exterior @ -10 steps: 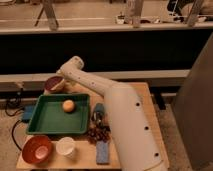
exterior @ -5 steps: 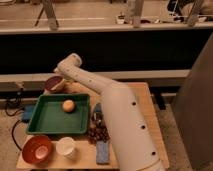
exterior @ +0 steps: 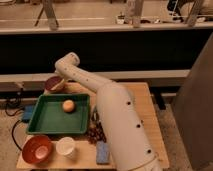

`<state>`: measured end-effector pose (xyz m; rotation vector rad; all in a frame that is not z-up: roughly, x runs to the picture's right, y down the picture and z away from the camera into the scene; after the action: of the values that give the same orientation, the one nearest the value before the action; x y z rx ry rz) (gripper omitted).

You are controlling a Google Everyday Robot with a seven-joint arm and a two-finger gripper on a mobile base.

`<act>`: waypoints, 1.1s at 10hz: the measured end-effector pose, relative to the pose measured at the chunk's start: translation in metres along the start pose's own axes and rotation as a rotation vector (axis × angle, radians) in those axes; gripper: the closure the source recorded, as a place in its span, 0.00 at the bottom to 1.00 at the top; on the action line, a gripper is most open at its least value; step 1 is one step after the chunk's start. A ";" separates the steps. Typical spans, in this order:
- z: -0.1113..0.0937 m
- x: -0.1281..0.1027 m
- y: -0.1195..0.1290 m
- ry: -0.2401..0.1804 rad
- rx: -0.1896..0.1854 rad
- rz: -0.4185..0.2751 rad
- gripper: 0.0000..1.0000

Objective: Place banana in tray

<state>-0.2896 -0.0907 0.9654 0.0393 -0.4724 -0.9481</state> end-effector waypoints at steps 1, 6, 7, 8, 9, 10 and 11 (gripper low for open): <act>0.003 -0.001 0.001 0.000 -0.015 -0.009 0.37; 0.017 -0.007 0.009 0.009 -0.093 -0.050 0.37; 0.020 -0.008 0.011 0.010 -0.103 -0.055 0.37; 0.023 -0.009 0.013 0.011 -0.108 -0.058 0.37; 0.025 -0.008 0.015 0.021 -0.109 -0.055 0.43; 0.027 -0.009 0.018 0.031 -0.106 -0.050 0.54; 0.028 -0.009 0.019 0.039 -0.103 -0.049 0.62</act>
<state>-0.2909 -0.0676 0.9915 -0.0244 -0.3877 -1.0169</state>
